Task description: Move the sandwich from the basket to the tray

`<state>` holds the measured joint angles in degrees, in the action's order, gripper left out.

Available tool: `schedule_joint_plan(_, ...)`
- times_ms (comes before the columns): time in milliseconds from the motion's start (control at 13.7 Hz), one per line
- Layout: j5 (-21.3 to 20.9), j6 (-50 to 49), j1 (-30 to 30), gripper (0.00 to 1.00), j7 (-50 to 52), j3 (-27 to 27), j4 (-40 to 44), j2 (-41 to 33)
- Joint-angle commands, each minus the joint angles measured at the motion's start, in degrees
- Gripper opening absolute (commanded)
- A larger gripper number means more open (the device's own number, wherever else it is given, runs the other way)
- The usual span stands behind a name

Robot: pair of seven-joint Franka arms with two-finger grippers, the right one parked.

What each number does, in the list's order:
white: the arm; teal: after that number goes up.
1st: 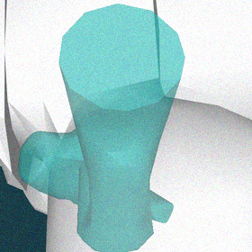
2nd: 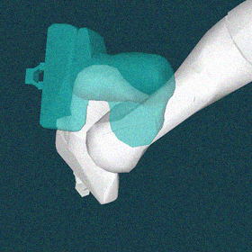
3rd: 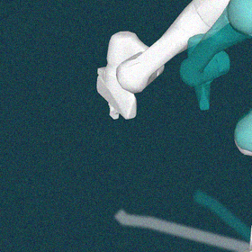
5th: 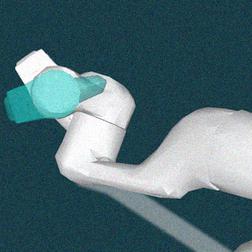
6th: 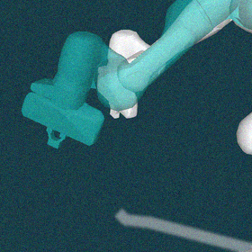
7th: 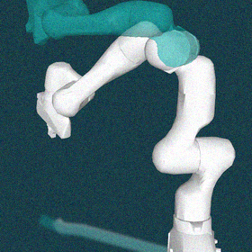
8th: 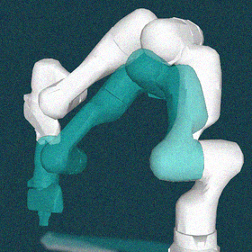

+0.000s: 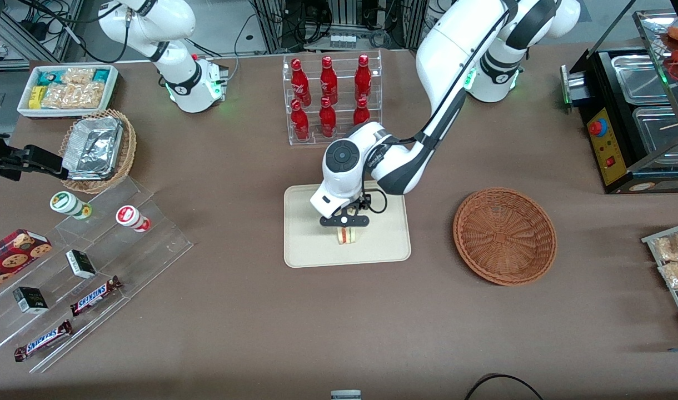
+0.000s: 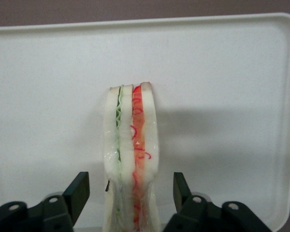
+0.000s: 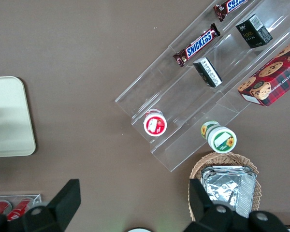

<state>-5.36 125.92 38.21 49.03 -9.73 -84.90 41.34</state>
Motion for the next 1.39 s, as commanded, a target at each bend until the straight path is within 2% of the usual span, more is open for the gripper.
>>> schedule_joint_plan(0,-0.18,-5.05,-0.41,1.0,1.5,0.86,0.35,-5.55)
schedule_joint_plan(366,1.67,-18.22,-7.78,1.0,4.93,1.03,-0.08,-17.85)
schedule_joint_plan(585,1.76,-25.61,-14.63,1.0,3.79,0.95,-0.35,-24.62)
schedule_joint_plan(1024,1.84,-36.52,-26.32,1.0,-14.9,0.94,-0.52,-32.02)
schedule_joint_plan(1317,4.13,-39.87,-33.71,1.0,-26.95,0.94,-2.19,-36.85)
